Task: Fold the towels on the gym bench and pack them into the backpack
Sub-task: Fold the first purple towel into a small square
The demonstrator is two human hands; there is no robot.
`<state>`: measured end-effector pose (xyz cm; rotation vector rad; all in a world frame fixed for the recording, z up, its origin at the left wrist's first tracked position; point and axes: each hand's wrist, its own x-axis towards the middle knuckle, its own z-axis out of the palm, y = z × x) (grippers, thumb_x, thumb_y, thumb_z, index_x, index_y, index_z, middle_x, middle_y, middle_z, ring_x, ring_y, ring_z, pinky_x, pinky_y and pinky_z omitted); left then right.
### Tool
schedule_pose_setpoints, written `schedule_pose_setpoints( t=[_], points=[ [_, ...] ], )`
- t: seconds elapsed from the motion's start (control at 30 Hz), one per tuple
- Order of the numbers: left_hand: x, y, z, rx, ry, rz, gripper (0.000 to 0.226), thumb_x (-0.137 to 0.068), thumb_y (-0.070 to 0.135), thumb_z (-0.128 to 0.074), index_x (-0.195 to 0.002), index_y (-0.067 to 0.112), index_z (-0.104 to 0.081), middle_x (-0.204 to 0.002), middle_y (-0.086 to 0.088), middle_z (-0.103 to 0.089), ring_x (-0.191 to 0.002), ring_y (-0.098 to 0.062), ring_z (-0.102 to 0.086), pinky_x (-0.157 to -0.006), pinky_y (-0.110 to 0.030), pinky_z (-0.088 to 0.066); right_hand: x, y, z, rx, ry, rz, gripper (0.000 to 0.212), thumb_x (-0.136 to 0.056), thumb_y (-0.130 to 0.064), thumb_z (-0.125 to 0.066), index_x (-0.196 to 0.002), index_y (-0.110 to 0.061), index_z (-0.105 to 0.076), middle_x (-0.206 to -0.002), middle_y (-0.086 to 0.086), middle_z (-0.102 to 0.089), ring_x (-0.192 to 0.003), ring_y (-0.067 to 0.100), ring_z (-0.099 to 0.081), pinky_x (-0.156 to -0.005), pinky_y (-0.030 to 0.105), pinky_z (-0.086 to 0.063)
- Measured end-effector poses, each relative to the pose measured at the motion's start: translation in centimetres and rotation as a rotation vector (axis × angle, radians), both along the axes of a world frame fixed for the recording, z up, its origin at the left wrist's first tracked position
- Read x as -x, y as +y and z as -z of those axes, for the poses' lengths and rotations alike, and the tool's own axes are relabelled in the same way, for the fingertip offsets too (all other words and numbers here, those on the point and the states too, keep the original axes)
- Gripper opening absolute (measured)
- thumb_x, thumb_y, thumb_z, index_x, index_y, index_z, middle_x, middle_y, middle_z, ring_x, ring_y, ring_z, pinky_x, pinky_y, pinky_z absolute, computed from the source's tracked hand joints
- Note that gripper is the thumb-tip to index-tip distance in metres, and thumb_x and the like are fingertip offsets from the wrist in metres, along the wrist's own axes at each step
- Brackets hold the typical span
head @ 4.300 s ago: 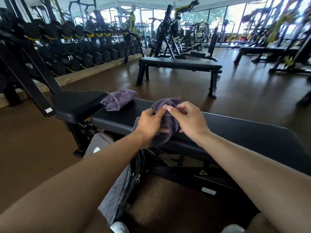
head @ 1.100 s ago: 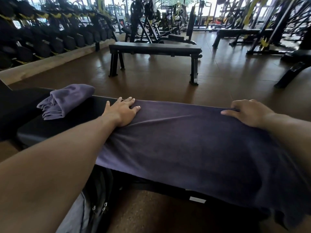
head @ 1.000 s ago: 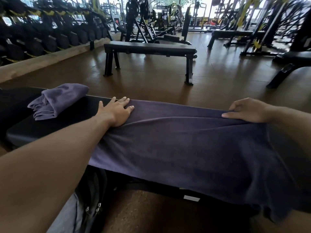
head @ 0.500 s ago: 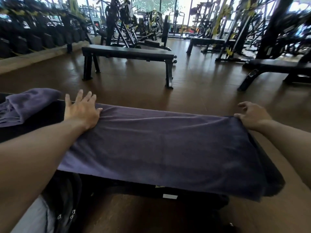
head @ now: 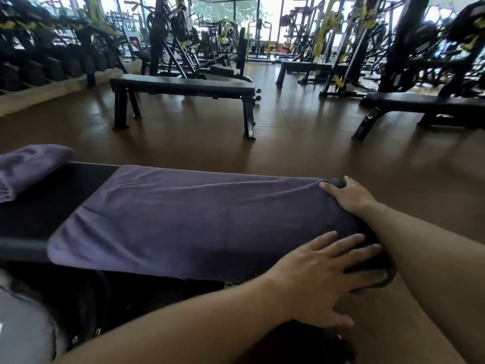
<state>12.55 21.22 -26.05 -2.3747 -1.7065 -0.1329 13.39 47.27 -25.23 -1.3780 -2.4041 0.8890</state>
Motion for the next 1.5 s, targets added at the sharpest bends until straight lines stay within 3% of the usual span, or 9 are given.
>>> schedule_pose_setpoints(
  t=[0.23,0.53,0.7,0.9,0.97,1.1,1.27,1.4,1.5],
  points=[
    [-1.6,2.8,-1.3,0.024,-0.172,-0.083,0.052,-0.096,0.022,-0.061,-0.147,0.022,-0.049,-0.151,-0.004,-0.046,-0.137,-0.025,-0.041,-0.113,-0.043,-0.039,-0.4,0.6,0.4,0.101,0.117,0.085,0.103,-0.075,-0.073,-0.07,-0.152,-0.01,-0.041,-0.152,0.01,-0.049,-0.137,0.033,-0.049,-0.111,0.038,-0.04],
    [1.5,0.8,-3.4,-0.034,-0.674,-0.155,0.02,-0.085,0.014,-0.072,-0.104,0.019,-0.066,-0.106,0.006,-0.061,-0.092,-0.009,-0.06,-0.083,-0.034,-0.055,-0.4,0.6,0.8,-0.142,0.224,0.064,0.018,-0.096,-0.04,-0.064,-0.095,-0.023,-0.067,-0.106,0.006,-0.072,-0.11,0.031,-0.064,-0.083,0.028,-0.041],
    [1.0,0.5,-3.3,-0.274,-0.9,-0.251,0.03,-0.09,0.006,-0.066,-0.076,0.021,-0.045,-0.071,0.009,-0.055,-0.063,-0.006,-0.054,-0.059,-0.018,-0.041,-1.3,0.2,0.6,-0.184,0.356,0.116,0.025,-0.095,-0.042,-0.064,-0.098,-0.018,-0.06,-0.105,0.008,-0.07,-0.103,0.031,-0.064,-0.08,0.029,-0.041],
    [-0.2,-0.4,-2.1,-0.262,-1.433,-0.445,0.02,-0.098,0.001,-0.056,-0.097,0.019,-0.049,-0.076,0.006,-0.06,-0.067,-0.002,-0.059,-0.066,-0.017,-0.05,-1.3,-0.4,0.5,-0.282,0.342,0.071,0.031,-0.1,-0.048,-0.049,-0.105,-0.022,-0.065,-0.106,0.01,-0.072,-0.101,0.035,-0.064,-0.078,0.034,-0.043],
    [-0.2,-0.8,-2.3,-0.2,-1.303,-0.414,0.025,-0.099,0.005,-0.056,-0.114,0.023,-0.048,-0.075,0.008,-0.063,-0.066,-0.001,-0.062,-0.063,-0.017,-0.05,-1.4,-0.4,0.3,-0.276,0.336,0.096,0.033,-0.101,-0.045,-0.049,-0.109,-0.02,-0.068,-0.11,0.012,-0.072,-0.106,0.037,-0.063,-0.081,0.036,-0.044],
    [-0.9,-0.1,-3.3,-0.101,-0.409,-0.336,0.057,-0.098,0.031,-0.06,-0.15,0.033,-0.037,-0.126,0.007,-0.052,-0.108,-0.006,-0.052,-0.086,-0.025,-0.05,-1.4,-0.6,0.1,-0.293,0.31,0.114,0.03,-0.095,-0.047,-0.059,-0.108,-0.022,-0.07,-0.107,0.008,-0.074,-0.106,0.033,-0.066,-0.086,0.037,-0.05],
    [-3.0,1.2,-4.9,0.041,-0.133,-0.304,0.03,-0.098,0.03,-0.061,-0.127,0.024,-0.062,-0.136,0.0,-0.043,-0.113,-0.016,-0.048,-0.087,-0.033,-0.051,-1.6,-0.7,0.1,-0.266,0.326,0.119,0.03,-0.094,-0.049,-0.06,-0.099,-0.022,-0.072,-0.097,0.005,-0.075,-0.1,0.03,-0.066,-0.082,0.036,-0.051],
    [-2.2,1.0,-4.7,-0.072,-0.875,-0.477,0.011,-0.098,0.032,-0.061,-0.097,0.022,-0.065,-0.097,0.009,-0.062,-0.081,0.0,-0.06,-0.071,-0.022,-0.051,-1.5,-0.9,0.0,-0.25,0.336,0.155,0.037,-0.098,-0.046,-0.054,-0.099,-0.016,-0.074,-0.1,0.012,-0.075,-0.103,0.035,-0.065,-0.082,0.036,-0.049],
    [-2.7,0.7,-3.5,-0.198,-1.407,-0.616,0.034,-0.103,0.031,-0.055,-0.077,0.017,-0.07,-0.063,0.001,-0.064,-0.053,-0.002,-0.053,-0.052,-0.023,-0.042,-1.4,-0.9,-0.1,-0.213,0.34,0.175,0.038,-0.097,-0.046,-0.055,-0.094,-0.015,-0.075,-0.098,0.013,-0.075,-0.1,0.035,-0.065,-0.078,0.033,-0.047]
  ],
)
